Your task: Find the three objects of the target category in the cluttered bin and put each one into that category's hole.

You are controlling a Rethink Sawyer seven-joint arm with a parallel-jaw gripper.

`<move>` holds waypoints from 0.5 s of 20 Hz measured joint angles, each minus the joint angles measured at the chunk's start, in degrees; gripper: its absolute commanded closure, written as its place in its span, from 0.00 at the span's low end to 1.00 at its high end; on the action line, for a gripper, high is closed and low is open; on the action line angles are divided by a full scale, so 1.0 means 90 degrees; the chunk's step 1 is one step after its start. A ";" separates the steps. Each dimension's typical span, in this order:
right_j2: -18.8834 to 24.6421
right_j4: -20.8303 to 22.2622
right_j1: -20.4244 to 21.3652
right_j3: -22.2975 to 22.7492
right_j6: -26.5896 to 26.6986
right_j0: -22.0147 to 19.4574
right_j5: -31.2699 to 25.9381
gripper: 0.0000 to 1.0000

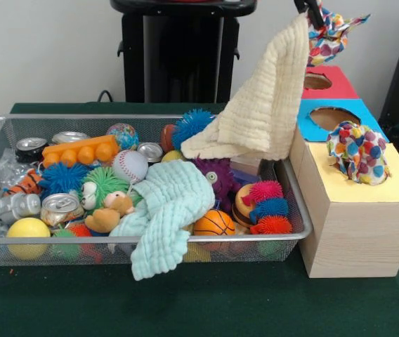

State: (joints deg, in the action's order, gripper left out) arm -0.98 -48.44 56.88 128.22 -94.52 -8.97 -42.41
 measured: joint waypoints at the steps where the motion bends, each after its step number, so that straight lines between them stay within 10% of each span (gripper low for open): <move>1: 0.0000 0.0001 -0.0019 0.0000 0.0000 -0.0009 0.0000 1.00; 10: 0.0141 0.0225 -0.0449 -0.0008 0.0000 -0.0617 0.1108 1.00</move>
State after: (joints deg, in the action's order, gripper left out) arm 0.29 -46.42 52.84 128.15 -94.52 -14.52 -32.44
